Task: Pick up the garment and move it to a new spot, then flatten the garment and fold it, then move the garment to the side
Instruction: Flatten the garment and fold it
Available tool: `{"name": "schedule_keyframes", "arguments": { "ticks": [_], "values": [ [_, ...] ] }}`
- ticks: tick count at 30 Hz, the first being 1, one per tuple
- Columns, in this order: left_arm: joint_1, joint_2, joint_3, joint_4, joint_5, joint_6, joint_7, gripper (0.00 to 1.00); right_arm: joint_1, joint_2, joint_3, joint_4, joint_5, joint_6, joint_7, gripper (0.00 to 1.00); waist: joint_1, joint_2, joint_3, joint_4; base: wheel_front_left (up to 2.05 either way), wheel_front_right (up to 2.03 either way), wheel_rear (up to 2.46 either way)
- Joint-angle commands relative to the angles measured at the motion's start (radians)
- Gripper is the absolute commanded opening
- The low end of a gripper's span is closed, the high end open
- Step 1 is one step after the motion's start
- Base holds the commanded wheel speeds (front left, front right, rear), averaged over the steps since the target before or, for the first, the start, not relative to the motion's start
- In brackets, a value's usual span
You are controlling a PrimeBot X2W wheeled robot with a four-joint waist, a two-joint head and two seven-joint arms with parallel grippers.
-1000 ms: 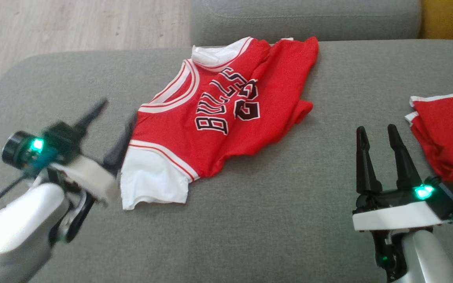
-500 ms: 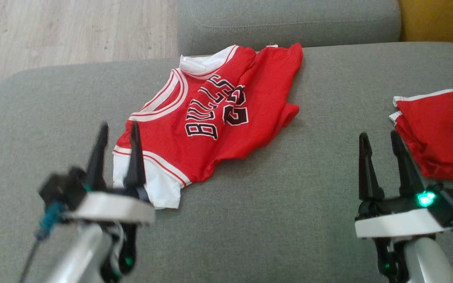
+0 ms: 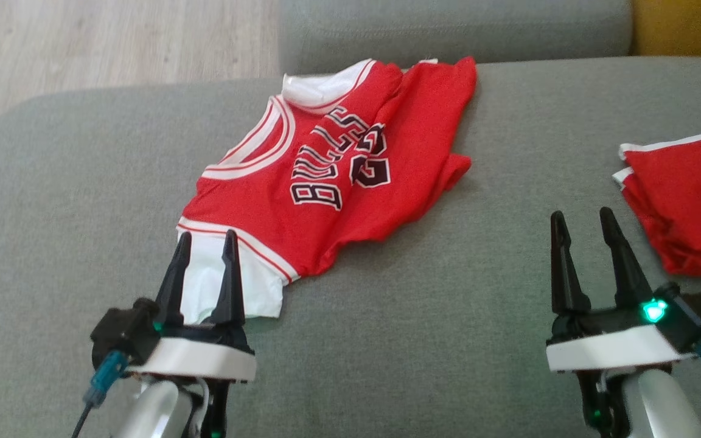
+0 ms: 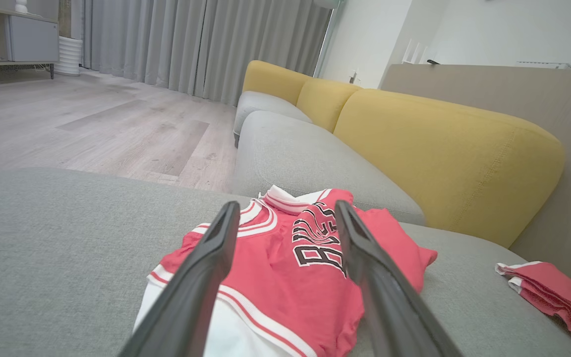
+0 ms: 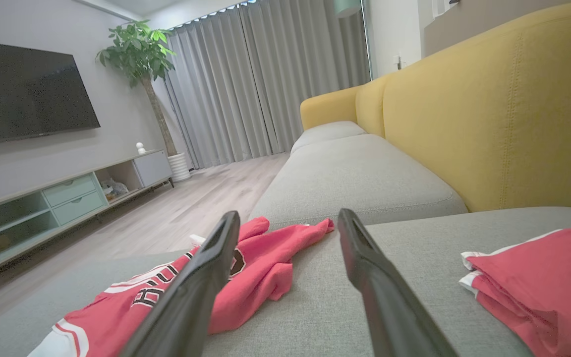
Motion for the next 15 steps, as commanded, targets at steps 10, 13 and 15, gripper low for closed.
{"name": "schedule_keyframes", "arguments": {
  "ticks": [10,13,15],
  "values": [
    [-0.118,-0.056,0.083,-0.005,0.065,-0.063,-0.005,1.0,-0.295,-0.005,-0.018,0.188,-0.012,-0.001,0.081,1.0,0.0,-0.0001,0.148,0.075,0.0,0.0,0.0],
    [-0.141,-0.074,0.092,0.008,0.077,-0.082,-0.005,1.0,-0.394,-0.005,-0.039,0.305,-0.034,-0.001,0.157,1.0,0.0,-0.0001,0.178,0.103,0.0,0.0,0.0],
    [-0.156,-0.088,0.1,0.014,0.082,-0.092,-0.005,1.0,-0.449,-0.005,-0.061,0.387,-0.049,-0.001,0.207,1.0,0.0,-0.0001,0.196,0.124,0.0,0.0,0.0]
  ]
}}
